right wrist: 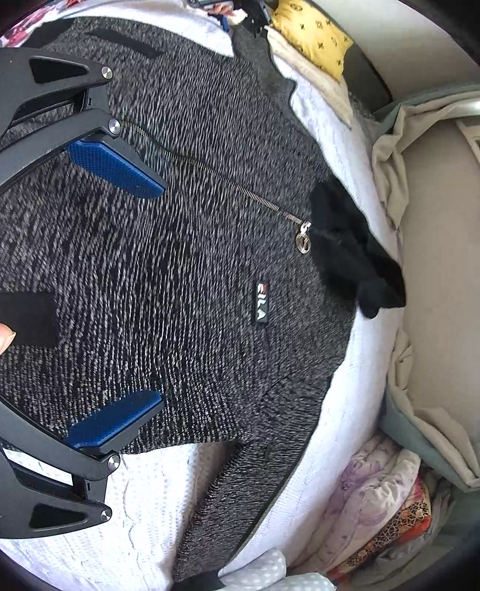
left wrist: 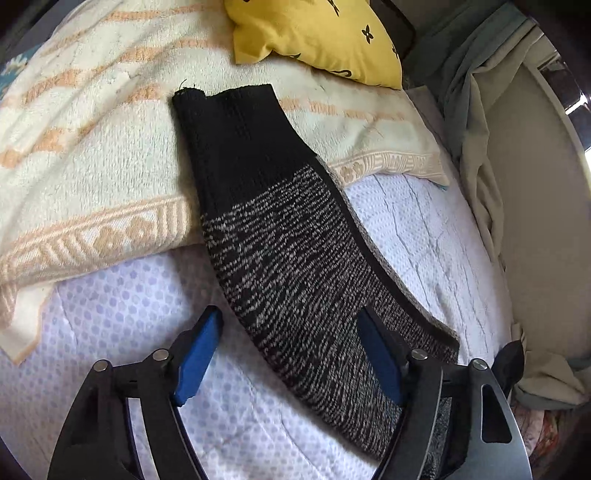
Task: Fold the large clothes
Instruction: 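Close the left tool on the black sleeve cuff, then carry the sleeve across the jacket body toward the zipper, open left tool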
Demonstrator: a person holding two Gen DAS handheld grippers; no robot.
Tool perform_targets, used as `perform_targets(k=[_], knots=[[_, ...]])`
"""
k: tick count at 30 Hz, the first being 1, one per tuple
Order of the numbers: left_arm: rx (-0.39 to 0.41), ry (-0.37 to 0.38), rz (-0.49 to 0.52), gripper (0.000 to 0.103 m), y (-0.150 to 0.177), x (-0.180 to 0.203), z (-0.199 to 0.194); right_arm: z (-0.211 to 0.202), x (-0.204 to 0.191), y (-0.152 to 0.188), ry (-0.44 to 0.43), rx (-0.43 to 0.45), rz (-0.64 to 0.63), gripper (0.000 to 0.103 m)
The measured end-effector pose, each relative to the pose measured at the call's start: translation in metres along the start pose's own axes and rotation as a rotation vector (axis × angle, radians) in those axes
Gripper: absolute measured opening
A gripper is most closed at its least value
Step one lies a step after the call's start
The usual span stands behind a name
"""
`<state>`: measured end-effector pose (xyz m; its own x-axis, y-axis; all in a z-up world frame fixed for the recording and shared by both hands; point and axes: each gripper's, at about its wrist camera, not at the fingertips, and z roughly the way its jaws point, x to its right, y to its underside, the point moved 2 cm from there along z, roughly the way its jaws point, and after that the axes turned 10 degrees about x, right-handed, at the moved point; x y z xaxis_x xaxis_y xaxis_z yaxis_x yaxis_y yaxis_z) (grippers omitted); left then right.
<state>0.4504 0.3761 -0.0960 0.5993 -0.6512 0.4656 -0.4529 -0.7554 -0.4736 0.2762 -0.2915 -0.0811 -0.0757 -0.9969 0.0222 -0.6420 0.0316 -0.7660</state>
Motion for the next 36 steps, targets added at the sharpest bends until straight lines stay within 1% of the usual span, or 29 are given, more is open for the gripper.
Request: perform_targets(k=[2,3,4,6,7,9,10,11,13,15,22,28,31,36], knots=[[0.006,-0.006,0.005,0.066,0.000,0.000,0.003,0.008,0.001,0.002,0.013,-0.021,-0.004,0.103],[0.006,-0.006,0.006,0.064,-0.002,0.000,0.004,0.011,0.002,0.004,0.016,-0.030,-0.004,0.103],[0.008,-0.004,0.005,0.059,-0.003,0.001,0.005,0.014,0.003,0.005,0.022,-0.040,-0.003,0.103],[0.008,0.001,-0.007,0.055,-0.007,-0.001,0.009,0.018,0.003,0.006,0.026,-0.052,0.000,0.103],[0.011,0.007,-0.018,0.052,-0.010,-0.002,0.011,0.019,0.004,0.006,0.026,-0.057,0.000,0.103],[0.015,0.014,-0.031,0.039,-0.009,-0.005,0.013,0.022,0.005,0.006,0.029,-0.066,0.005,0.103],[0.011,0.016,-0.035,0.026,-0.009,-0.006,0.014,0.025,0.007,0.007,0.032,-0.075,0.009,0.103],[0.000,0.021,-0.041,0.016,-0.009,-0.008,0.016,0.027,0.007,0.008,0.035,-0.082,0.011,0.103],[-0.004,0.039,-0.059,0.013,-0.009,-0.008,0.017,0.032,0.009,0.011,0.052,-0.101,0.016,0.103],[0.007,0.050,-0.056,0.012,-0.010,-0.006,0.012,0.036,0.011,0.013,0.055,-0.116,0.024,0.103],[0.067,0.095,0.023,0.011,-0.013,0.019,-0.017,0.032,0.012,0.011,0.044,-0.113,0.032,0.103],[0.123,0.108,0.159,0.011,-0.004,0.051,-0.049,0.028,0.013,0.014,0.038,-0.121,0.046,0.103],[0.139,0.122,0.204,0.011,0.003,0.068,-0.061,0.026,0.013,0.013,0.043,-0.118,0.050,0.103],[0.178,0.156,0.332,0.011,0.029,0.118,-0.092,0.020,0.018,0.007,0.043,-0.103,0.067,0.103]])
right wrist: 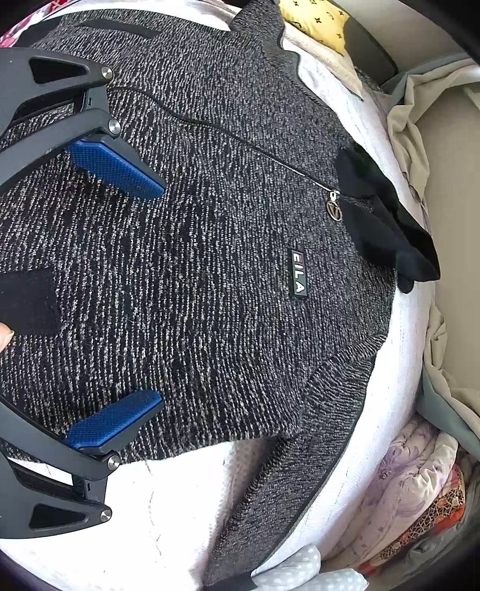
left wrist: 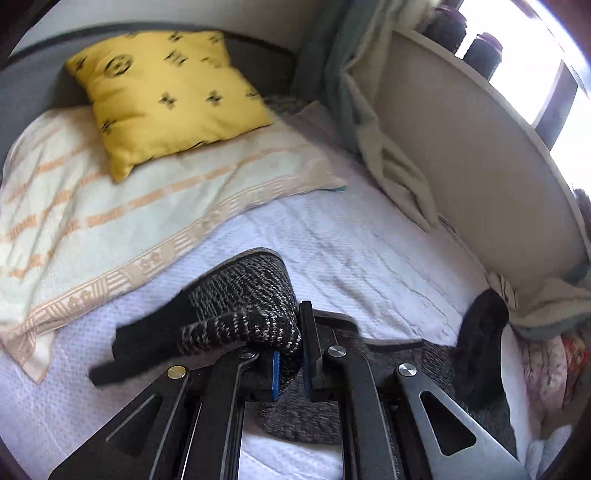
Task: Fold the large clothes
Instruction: 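Carry the sleeve across the jacket body toward the zipper, open left tool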
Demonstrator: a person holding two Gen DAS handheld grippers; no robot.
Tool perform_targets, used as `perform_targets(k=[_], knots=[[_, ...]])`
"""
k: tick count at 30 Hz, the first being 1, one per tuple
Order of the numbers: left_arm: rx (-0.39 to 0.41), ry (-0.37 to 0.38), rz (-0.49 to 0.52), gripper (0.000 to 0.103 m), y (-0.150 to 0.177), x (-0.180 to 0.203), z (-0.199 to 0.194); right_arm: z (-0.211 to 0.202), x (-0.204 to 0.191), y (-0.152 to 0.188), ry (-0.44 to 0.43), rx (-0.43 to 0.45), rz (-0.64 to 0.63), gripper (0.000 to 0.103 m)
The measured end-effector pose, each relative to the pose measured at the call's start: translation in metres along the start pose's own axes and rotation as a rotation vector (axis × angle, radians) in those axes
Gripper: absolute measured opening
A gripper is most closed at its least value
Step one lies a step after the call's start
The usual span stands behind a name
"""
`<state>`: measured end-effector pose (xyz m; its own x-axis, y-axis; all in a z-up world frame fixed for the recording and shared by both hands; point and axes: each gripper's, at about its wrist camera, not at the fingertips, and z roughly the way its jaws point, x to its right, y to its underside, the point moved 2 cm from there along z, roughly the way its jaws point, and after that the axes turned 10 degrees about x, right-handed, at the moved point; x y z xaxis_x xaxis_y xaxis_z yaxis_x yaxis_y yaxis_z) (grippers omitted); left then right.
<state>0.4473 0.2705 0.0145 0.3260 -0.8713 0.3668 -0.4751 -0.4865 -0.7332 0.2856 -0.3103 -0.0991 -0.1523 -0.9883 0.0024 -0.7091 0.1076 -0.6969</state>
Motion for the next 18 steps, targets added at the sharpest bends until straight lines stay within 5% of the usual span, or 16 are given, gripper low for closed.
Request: perform_targets(k=[9,18], knots=[[-0.001,0.152,0.219,0.011,0.049,0.146,-0.037,-0.013,0.008,-0.009,-0.012,0.025,0.040,0.103],[-0.124,0.292,0.320,0.011,0.140,0.250,-0.037,-0.026,0.019,-0.016,-0.030,0.048,0.085,0.103]])
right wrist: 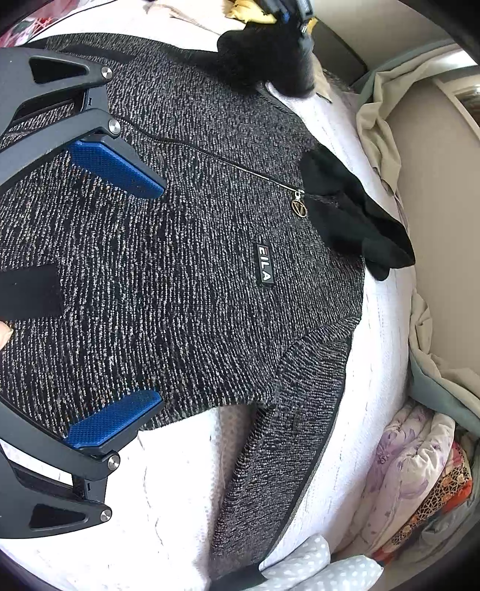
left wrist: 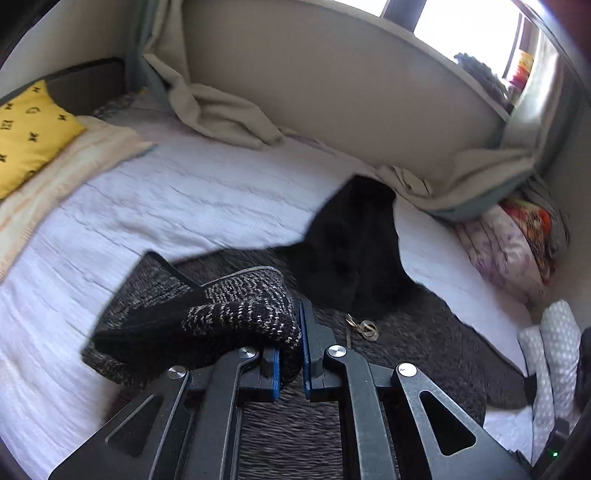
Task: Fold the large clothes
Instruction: 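Carry the sleeve across the jacket body toward the zipper, open left tool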
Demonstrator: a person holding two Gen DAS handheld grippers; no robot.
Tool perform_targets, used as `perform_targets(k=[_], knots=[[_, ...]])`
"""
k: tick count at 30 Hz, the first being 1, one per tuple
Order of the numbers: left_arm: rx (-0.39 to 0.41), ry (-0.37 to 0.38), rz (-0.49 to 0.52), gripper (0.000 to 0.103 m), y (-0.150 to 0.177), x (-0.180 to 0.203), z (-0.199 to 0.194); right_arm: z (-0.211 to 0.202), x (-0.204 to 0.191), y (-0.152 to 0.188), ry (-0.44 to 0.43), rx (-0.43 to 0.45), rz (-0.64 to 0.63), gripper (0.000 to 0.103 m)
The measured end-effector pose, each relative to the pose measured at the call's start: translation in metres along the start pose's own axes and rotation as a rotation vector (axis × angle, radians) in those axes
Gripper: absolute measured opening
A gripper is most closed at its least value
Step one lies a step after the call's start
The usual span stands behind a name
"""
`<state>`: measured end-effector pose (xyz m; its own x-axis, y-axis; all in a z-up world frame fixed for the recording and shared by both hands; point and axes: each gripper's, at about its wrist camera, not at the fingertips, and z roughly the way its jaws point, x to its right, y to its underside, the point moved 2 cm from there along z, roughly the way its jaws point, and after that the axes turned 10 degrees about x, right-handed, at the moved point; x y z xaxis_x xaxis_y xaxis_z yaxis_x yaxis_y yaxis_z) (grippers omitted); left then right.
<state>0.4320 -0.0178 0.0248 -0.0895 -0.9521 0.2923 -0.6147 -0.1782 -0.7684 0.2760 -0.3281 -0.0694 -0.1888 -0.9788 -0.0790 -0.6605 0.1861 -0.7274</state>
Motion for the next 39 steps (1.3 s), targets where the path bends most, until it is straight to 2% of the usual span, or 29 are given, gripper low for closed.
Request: perform_targets(k=[5,8,11,17,21,24,25,26,27,29,33,39], knots=[[-0.062,0.031,0.067,0.011,0.046,0.051,0.029,-0.003,0.006,-0.003,-0.019,-0.007,0.041,0.103],[-0.073,0.036,0.117,0.011,0.069,0.072,0.036,-0.005,0.007,-0.004,-0.025,-0.005,0.051,0.103],[-0.091,0.050,0.127,0.011,0.090,0.086,0.042,-0.006,0.006,-0.005,-0.026,0.000,0.046,0.103],[-0.179,0.045,0.158,0.012,0.131,0.096,0.053,-0.004,0.005,-0.003,-0.023,-0.013,0.041,0.103],[-0.231,0.060,0.114,0.012,0.140,0.086,0.059,0.004,0.004,0.002,-0.022,-0.046,0.041,0.103],[-0.260,0.070,0.102,0.030,0.141,0.076,0.052,0.014,0.003,0.007,-0.037,-0.089,0.055,0.103],[-0.269,0.067,0.108,0.046,0.141,0.072,0.047,0.018,0.002,0.009,-0.044,-0.106,0.058,0.103],[-0.270,0.063,0.119,0.058,0.141,0.068,0.038,0.020,0.002,0.011,-0.051,-0.119,0.058,0.103],[-0.261,0.061,0.127,0.062,0.141,0.065,0.031,0.023,0.001,0.013,-0.056,-0.133,0.055,0.103],[-0.250,0.020,0.178,0.081,0.140,0.059,0.011,0.027,-0.003,0.017,-0.053,-0.149,0.034,0.103],[-0.227,-0.079,0.252,0.086,0.149,0.028,-0.026,0.032,-0.011,0.024,-0.020,-0.164,-0.028,0.103],[-0.297,-0.199,0.228,0.086,0.173,-0.022,-0.053,0.043,-0.021,0.042,0.049,-0.213,-0.148,0.103]])
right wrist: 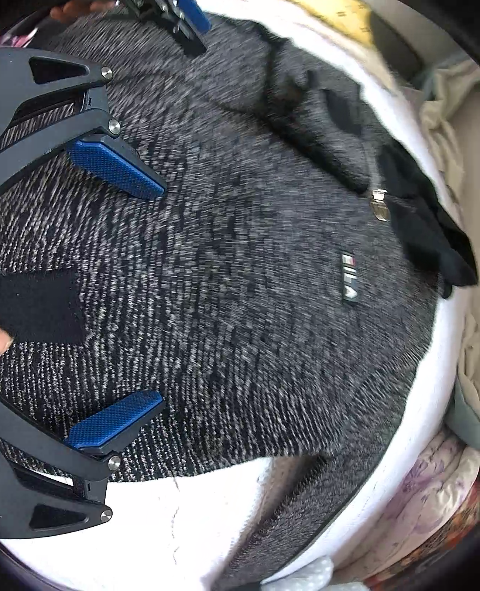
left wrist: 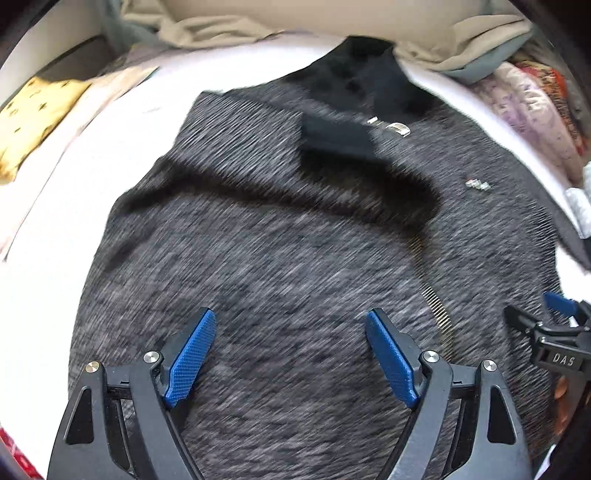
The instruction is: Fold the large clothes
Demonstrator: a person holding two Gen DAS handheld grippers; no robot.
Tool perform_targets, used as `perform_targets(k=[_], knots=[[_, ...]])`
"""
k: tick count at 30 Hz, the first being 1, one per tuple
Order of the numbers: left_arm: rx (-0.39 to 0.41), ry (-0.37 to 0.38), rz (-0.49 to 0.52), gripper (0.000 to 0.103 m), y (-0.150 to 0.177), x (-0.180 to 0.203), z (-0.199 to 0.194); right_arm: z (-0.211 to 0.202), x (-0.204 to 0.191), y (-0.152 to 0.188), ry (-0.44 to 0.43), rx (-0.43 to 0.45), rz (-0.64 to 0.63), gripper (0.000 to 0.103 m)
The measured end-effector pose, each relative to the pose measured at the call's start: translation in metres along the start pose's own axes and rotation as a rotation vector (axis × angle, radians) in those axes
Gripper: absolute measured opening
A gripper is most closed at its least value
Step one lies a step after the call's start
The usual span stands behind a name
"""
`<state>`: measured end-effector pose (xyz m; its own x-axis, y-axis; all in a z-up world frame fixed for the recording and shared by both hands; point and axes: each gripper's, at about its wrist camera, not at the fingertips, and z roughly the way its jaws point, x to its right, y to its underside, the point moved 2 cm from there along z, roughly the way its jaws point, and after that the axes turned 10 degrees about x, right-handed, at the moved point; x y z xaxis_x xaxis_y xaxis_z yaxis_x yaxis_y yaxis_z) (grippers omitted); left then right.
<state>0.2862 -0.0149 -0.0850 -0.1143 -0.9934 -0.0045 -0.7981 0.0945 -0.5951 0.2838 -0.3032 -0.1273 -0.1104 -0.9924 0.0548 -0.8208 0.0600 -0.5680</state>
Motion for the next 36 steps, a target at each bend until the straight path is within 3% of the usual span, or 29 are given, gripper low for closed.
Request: perform_targets(k=[6,8,10,12,18,22,26,29,34,36], knots=[[-0.035,-0.038,-0.015,0.088,0.013,-0.009,0.006,0.001,-0.002,0.007,0.012,0.015,-0.023,0.103],[-0.049,-0.050,-0.005,0.096,0.014,-0.008,0.009,-0.004,-0.002,0.007,0.009,0.018,-0.061,0.103],[-0.078,-0.071,-0.003,0.103,0.016,-0.006,0.015,-0.012,-0.005,-0.001,0.020,0.029,-0.072,0.093],[-0.084,-0.068,-0.022,0.103,0.019,-0.010,0.016,-0.024,-0.016,-0.019,-0.001,0.078,-0.085,0.081],[-0.115,-0.072,-0.029,0.103,0.018,-0.010,0.014,-0.036,-0.108,-0.087,-0.091,0.186,-0.340,0.062],[-0.127,-0.063,-0.039,0.103,0.019,-0.010,0.013,-0.013,-0.171,-0.112,-0.090,0.183,-0.483,0.060],[-0.136,-0.061,-0.043,0.103,0.017,-0.011,0.014,0.018,-0.196,-0.119,-0.044,0.145,-0.550,0.055],[-0.141,-0.067,-0.040,0.103,0.014,-0.014,0.020,0.035,-0.204,-0.117,-0.011,0.117,-0.569,0.054],[-0.147,-0.072,-0.040,0.103,0.012,-0.011,0.031,0.031,-0.200,-0.115,-0.086,0.130,-0.500,0.061],[-0.148,-0.077,-0.037,0.103,0.011,-0.012,0.034,0.033,-0.201,-0.112,-0.077,0.133,-0.522,0.061]])
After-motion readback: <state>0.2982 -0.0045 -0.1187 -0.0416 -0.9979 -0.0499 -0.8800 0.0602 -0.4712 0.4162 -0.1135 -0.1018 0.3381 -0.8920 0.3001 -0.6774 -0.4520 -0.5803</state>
